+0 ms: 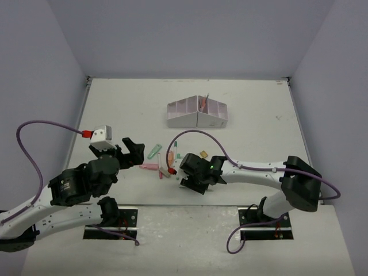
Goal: Sort the stationery into containers
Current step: Pick up the pen from the center of the board.
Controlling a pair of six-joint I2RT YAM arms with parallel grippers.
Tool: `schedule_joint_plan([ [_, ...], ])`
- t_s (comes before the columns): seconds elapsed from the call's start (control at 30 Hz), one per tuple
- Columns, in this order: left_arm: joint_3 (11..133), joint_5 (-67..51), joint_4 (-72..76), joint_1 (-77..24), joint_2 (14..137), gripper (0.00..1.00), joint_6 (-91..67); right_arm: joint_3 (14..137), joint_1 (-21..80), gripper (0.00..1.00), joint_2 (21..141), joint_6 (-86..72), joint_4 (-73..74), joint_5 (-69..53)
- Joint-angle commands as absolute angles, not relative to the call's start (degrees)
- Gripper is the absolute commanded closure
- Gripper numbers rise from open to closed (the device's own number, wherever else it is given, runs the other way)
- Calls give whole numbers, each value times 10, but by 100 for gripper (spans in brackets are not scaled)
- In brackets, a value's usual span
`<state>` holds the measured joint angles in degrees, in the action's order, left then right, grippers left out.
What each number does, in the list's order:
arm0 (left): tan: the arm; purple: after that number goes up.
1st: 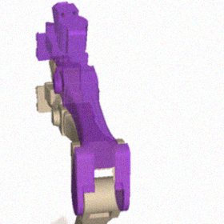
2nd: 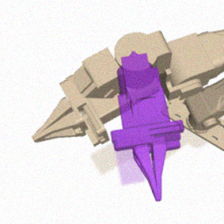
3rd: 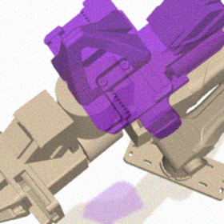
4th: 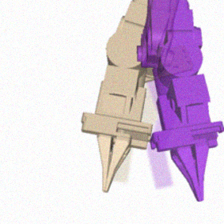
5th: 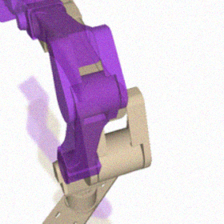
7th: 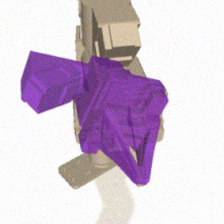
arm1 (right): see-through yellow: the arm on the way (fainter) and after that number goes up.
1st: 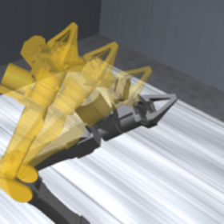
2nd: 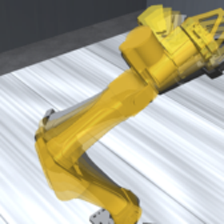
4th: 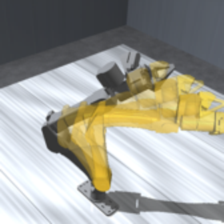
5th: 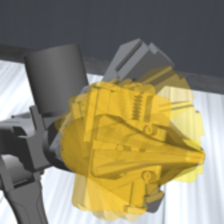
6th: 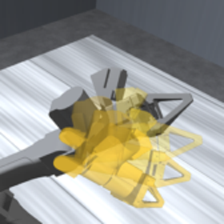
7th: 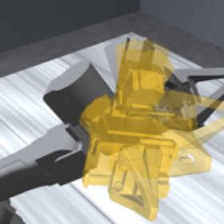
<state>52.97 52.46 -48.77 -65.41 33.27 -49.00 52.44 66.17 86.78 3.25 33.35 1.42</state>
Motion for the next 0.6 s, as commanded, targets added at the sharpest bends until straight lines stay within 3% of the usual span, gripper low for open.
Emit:
schedule_joint_plan([
  [0.0, 517, 541, -479, -656, 345, 0, -473, 542, 686, 57, 899, 40, 324, 27],
  [0.33, 516, 517, -465, -656, 377, 0, -453, 555, 692, 64, 939, 56, 299, 62],
  [0.5, 512, 508, -453, -656, 374, 0, -444, 544, 693, 80, 946, 58, 295, 37],
  [0.57, 512, 507, -449, -656, 371, 0, -442, 539, 695, 81, 949, 57, 294, 40],
])
